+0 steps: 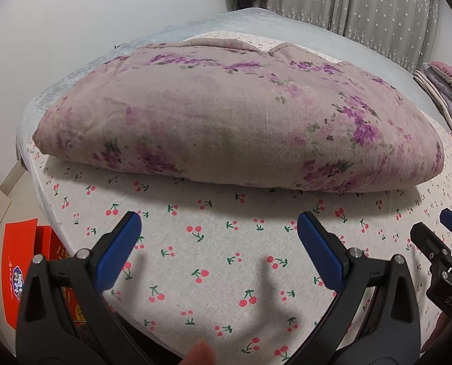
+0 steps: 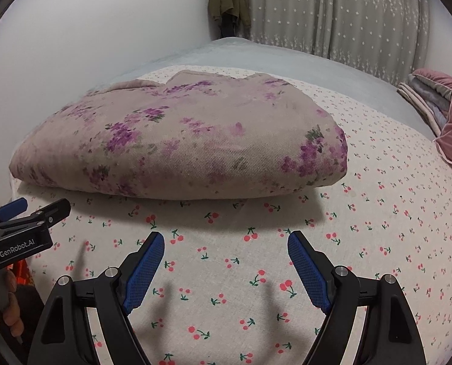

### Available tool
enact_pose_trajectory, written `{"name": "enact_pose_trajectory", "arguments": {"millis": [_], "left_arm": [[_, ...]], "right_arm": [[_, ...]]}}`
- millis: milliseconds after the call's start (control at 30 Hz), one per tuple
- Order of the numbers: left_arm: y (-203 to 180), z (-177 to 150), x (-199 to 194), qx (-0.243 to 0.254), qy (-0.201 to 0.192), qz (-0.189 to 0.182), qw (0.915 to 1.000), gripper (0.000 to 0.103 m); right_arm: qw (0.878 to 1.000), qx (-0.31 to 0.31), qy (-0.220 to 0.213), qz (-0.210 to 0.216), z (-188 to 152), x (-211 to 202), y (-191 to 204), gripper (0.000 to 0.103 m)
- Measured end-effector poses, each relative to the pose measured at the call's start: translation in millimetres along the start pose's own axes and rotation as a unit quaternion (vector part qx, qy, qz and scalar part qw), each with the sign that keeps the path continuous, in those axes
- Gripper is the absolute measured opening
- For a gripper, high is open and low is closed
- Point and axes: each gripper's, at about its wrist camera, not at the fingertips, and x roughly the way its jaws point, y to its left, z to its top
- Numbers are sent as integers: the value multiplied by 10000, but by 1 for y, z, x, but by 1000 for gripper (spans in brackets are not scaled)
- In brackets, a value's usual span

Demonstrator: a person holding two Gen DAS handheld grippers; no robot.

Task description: Fold large clothes

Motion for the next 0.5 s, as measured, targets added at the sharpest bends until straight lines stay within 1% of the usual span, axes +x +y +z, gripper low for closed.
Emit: {"name": "enact_pose_trajectory", "arguments": {"millis": [500], "left_arm": [[0,-2,1,-29,37,-25,10000,102]], "right_arm": [[10000,-15,20,7,-1,3,0,85]]}}
